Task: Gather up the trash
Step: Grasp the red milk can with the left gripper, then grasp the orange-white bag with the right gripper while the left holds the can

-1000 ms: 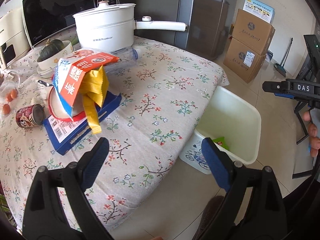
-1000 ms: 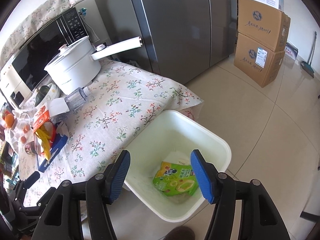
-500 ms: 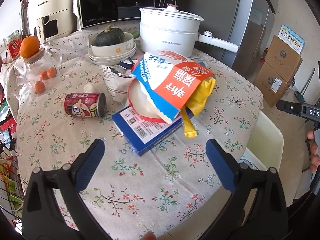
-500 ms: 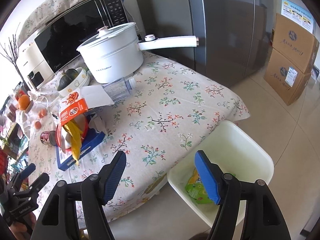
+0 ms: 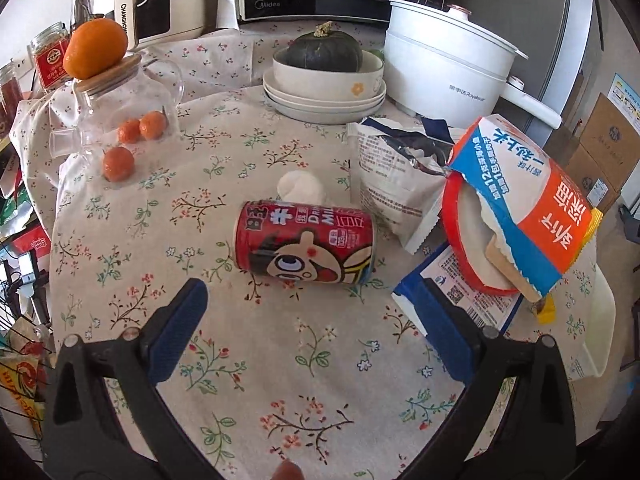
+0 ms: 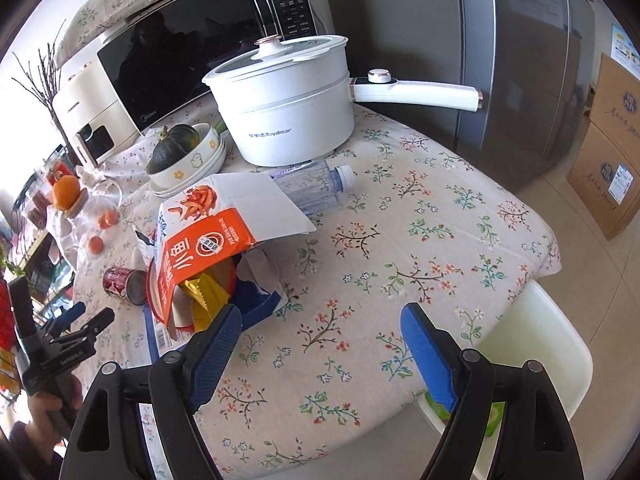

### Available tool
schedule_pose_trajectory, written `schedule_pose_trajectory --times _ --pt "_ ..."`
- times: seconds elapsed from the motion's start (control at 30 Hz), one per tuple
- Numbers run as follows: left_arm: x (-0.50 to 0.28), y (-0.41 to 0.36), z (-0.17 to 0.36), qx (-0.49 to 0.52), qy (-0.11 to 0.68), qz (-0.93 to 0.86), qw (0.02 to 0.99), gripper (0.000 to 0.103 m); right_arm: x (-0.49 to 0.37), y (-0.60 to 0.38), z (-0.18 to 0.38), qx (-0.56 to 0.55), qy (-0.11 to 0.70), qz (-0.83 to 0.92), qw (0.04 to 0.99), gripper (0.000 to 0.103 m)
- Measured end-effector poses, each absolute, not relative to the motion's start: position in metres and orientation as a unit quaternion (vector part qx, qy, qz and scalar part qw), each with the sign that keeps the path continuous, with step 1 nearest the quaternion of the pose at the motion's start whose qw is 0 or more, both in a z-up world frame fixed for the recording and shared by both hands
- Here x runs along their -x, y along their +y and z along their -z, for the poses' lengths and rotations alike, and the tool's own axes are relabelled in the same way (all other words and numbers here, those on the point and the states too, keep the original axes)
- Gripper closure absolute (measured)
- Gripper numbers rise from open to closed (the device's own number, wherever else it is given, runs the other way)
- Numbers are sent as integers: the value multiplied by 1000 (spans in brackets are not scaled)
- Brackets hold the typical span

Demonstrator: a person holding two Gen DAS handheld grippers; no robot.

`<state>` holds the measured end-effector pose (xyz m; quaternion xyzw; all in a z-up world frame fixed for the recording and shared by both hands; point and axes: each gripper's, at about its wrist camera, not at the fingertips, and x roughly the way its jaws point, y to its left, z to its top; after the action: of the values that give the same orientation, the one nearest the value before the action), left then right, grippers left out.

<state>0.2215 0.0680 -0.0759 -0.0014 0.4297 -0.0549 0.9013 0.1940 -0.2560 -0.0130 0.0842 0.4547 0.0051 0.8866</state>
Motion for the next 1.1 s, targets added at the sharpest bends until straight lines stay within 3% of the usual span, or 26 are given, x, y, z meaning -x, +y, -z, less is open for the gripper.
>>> schedule_pose_trajectory --times 0.6,0.7,1.1 --pt "-265 76 98 14 436 76 896 1 -216 -244 30 -71 472 -8 878 20" --pt "-263 75 96 16 439 79 895 13 -216 -241 28 -72 471 -11 879 20" --pt "-226 71 64 19 444 35 895 14 -229 -220 18 -123 459 -68 878 20"
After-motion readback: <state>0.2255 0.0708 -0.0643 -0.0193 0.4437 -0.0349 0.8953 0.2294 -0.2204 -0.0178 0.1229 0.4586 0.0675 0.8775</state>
